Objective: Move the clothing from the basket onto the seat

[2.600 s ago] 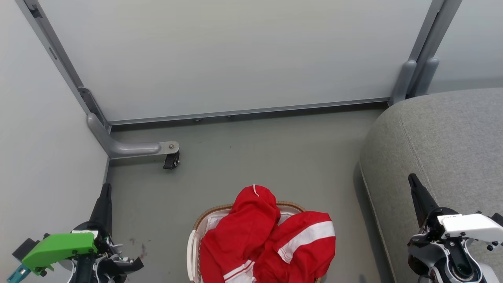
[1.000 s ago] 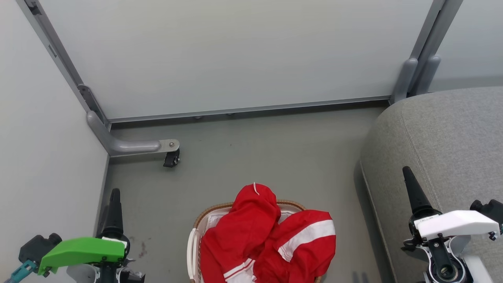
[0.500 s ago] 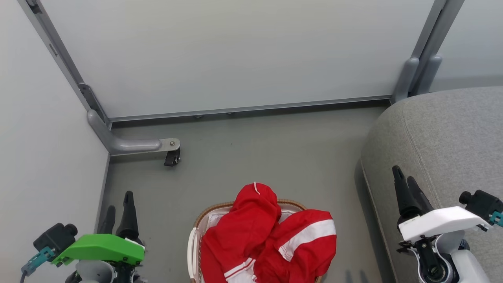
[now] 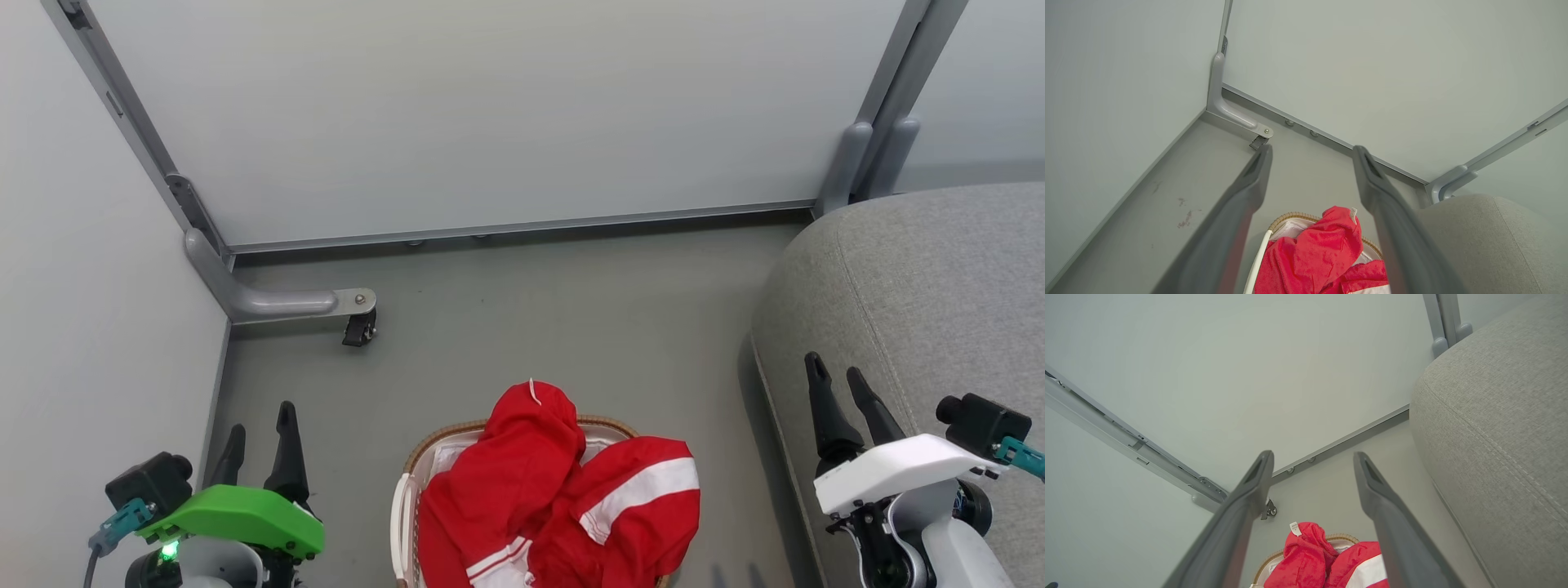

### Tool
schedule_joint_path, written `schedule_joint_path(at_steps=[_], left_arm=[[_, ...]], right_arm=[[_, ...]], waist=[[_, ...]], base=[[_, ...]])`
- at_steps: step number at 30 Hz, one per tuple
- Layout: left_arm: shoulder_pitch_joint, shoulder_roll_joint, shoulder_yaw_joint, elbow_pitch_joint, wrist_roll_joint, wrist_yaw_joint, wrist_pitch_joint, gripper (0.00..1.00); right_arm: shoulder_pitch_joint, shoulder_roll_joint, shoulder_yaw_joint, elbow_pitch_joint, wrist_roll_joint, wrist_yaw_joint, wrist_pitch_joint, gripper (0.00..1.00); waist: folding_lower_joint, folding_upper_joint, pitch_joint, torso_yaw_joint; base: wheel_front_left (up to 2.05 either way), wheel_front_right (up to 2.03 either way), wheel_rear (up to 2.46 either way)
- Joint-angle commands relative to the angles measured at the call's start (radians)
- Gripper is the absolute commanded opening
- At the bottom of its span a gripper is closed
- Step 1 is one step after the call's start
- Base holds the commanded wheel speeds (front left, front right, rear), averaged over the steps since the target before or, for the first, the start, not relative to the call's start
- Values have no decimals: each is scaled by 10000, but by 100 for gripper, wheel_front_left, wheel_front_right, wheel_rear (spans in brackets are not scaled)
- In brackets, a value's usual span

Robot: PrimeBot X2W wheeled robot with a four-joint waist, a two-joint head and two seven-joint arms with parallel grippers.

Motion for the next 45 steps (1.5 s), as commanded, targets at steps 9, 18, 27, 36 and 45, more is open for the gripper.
schedule_joint_path(at_steps=[9,18,27,36,45], left_arm=[[-288,319,-535,-241,1373,352,-338,100],[-352,440,-845,-282,2239,568,-581,100],[-336,462,-891,-317,3006,725,-801,100],[-194,396,-753,-630,3748,784,-1016,100],[-112,306,-546,-864,4505,653,-1203,100]], right_arm=[[-215,-10,17,-111,-1508,2,-354,100],[-167,41,-12,-112,-2531,2,-600,100],[-47,101,-8,-73,-3558,3,-822,100],[-37,147,-136,-160,-4412,3,-1034,100],[-94,176,-412,-415,-5200,2,-1219,100]], waist=[[0,0,33,18],[0,0,68,61],[0,0,94,95],[0,0,97,108],[0,0,81,124]], base=[[0,0,0],[0,0,0],[0,0,0],[0,0,0],[0,0,0]])
